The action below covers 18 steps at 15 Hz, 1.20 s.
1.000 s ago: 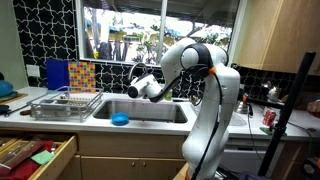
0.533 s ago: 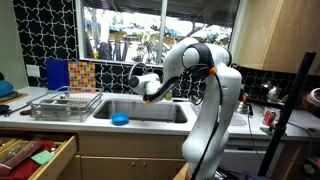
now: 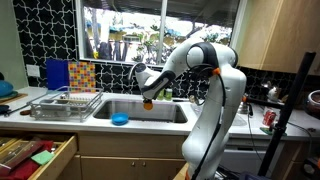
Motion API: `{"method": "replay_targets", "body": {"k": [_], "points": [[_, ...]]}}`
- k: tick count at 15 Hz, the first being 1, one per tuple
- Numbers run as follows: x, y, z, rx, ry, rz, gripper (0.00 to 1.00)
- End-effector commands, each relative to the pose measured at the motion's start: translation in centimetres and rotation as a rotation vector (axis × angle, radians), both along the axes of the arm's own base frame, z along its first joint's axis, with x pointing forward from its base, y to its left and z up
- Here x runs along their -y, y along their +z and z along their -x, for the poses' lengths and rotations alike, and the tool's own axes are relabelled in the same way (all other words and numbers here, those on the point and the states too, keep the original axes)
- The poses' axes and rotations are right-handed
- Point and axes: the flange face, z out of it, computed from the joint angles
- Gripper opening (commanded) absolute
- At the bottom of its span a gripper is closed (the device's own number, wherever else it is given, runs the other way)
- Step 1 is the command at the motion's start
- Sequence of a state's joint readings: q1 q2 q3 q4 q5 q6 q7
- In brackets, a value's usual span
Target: Pour the contents of the orange bowl into the sink, put it back on the sink and then close the tap
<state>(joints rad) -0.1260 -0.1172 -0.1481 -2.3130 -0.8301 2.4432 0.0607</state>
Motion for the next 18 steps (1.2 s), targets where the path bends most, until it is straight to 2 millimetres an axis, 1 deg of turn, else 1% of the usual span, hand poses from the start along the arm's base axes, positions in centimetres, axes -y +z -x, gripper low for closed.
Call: {"method": "replay_targets", "body": {"k": [1,4,10,14,15,18], "points": [[-0.6,-0.6,1.5,-0.081,0.026,-0.176,0.01],[-1.0,-0.8,1.8,-0.161,0.034,-0.335,0.01],[-1.4,-1.9,3.0,-0.367,-0.010,-0.624,0.01],[-1.6,-2.5,3.5,-0.404,-0.035,-0.840,0.01],[-1.5,-2.7,3.4,-0.381,-0.045,-0.855,0.01],[-0.6,-3.5,2.9,-0.326,-0.085,-0.823,0.01]]}}
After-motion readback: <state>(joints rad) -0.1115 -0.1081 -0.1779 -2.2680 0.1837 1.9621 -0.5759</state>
